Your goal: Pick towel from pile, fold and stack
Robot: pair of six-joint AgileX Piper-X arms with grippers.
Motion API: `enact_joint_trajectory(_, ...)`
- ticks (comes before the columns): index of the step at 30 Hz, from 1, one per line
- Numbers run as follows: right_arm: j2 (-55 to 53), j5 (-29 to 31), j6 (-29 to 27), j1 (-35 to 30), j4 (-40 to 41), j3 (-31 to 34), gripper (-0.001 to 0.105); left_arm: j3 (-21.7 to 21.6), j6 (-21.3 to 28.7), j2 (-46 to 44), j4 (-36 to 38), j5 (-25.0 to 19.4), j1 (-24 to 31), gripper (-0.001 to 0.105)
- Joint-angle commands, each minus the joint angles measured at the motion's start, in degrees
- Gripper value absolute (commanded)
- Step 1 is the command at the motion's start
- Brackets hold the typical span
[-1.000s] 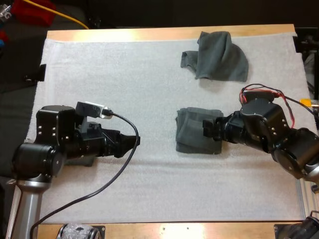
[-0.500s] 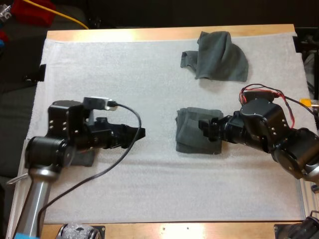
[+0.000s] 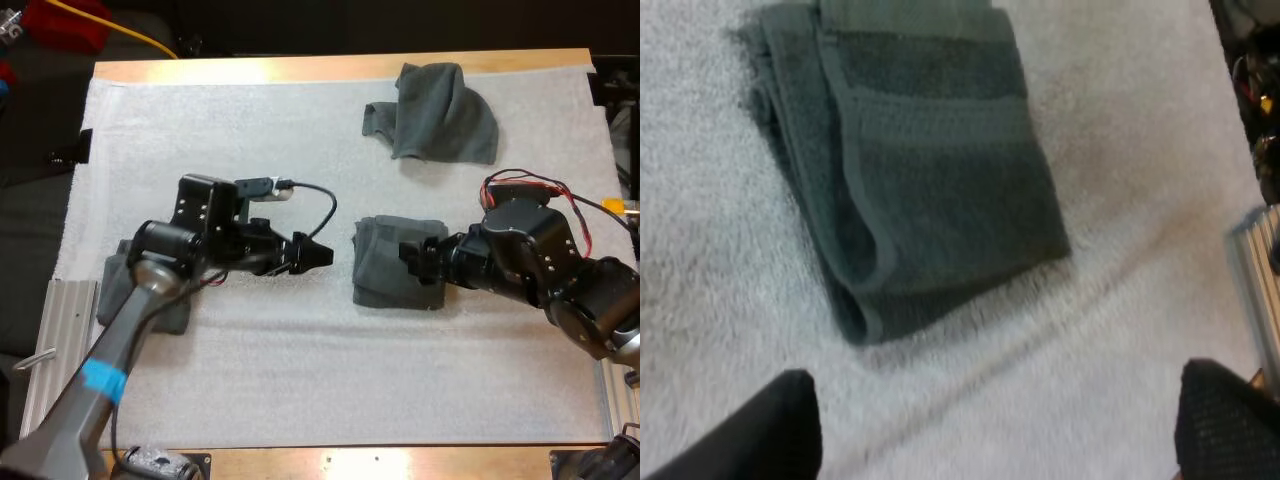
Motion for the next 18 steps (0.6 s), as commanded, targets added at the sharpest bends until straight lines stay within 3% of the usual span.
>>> enact_joint_trajectory(1,-0.07,-0.36,-0.14,-0.13,1.06,-0.52,0.074,-0.15,-1.56,1.57,-2.62,1.46,-0.38,0.071)
enact_joint_trajectory(18,-0.07,-0.36,-0.14,-0.13,2.12,-0.52,0.074,-0.28,-3.71,18.22,-9.16,1.53,-0.38,0.071)
